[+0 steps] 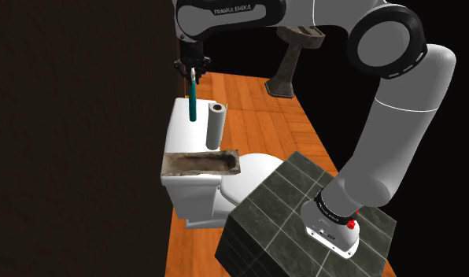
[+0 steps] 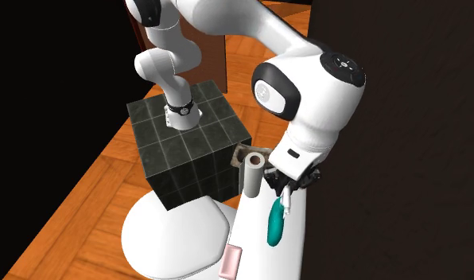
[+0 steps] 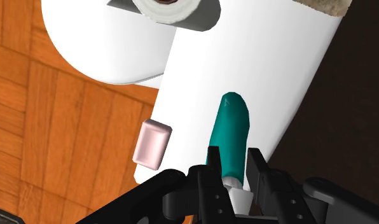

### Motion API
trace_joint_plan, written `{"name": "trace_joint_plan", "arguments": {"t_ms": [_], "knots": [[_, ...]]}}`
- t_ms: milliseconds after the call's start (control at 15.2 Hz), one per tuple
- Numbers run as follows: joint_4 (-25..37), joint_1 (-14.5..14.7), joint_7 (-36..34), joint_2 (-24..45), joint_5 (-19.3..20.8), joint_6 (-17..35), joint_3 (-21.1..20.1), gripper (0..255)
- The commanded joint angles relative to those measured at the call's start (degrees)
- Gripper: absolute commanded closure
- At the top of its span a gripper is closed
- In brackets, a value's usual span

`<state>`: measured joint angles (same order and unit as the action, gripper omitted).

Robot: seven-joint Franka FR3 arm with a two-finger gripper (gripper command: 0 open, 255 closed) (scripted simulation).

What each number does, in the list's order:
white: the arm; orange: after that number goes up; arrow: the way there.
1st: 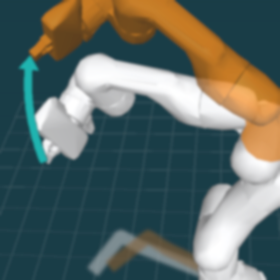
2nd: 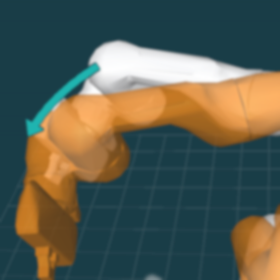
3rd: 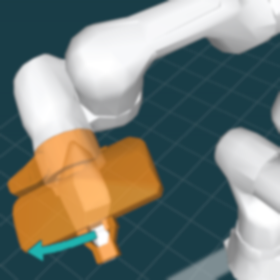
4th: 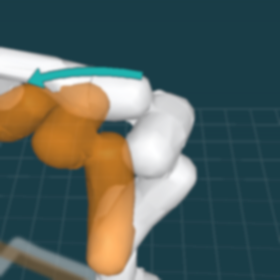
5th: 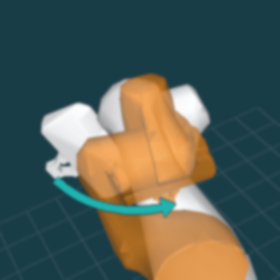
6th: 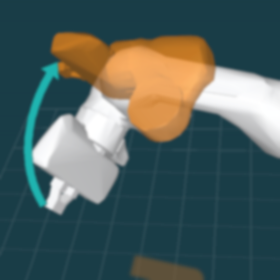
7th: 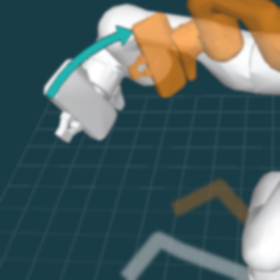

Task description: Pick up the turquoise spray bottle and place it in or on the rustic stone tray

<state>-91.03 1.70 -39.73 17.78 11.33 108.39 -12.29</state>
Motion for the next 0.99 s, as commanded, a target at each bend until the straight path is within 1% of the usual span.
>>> {"name": "trace_joint_plan", "arguments": {"t_ms": [0, 792, 924], "knots": [[1.09, 0.07, 0.15, -0.34, -0.14, -1.42, -0.07, 255], [10.06, 0.49, 1.32, -0.46, -0.49, -10.42, -0.26, 255], [6.06, 0.92, 0.13, -4.27, -1.16, -10.33, -0.87, 255]]}}
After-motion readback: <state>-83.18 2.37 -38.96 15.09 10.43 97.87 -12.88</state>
